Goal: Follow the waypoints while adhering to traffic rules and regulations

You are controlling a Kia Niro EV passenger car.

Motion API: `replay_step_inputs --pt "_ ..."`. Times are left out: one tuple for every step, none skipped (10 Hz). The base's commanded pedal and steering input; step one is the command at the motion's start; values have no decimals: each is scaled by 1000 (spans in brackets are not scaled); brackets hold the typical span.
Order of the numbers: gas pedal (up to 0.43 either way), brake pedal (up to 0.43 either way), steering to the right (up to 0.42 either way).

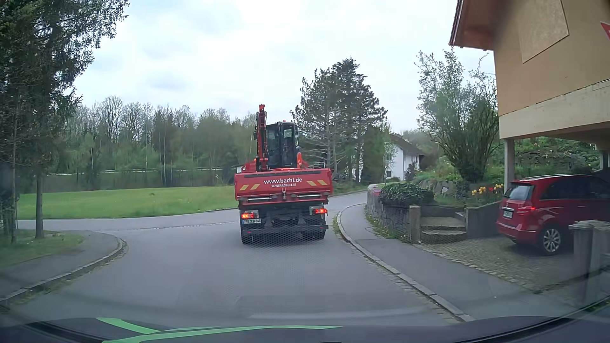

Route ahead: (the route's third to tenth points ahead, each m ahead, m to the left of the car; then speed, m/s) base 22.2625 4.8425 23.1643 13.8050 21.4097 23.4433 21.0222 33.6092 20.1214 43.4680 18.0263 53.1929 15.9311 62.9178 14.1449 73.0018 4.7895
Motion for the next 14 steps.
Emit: replay_step_inputs --pt "0 140 -54" --pt "0 159 -52" --pt "0 159 -49" --pt "0 171 -46" --pt "0 171 -45" --pt "0 165 -44" --pt "0 152 -43" --pt "0 146 -43" --pt "0 140 -43" --pt "0 146 -43" --pt "0 146 -43" --pt "0 152 -42" --pt "0 177 -42" --pt "0 183 -42"
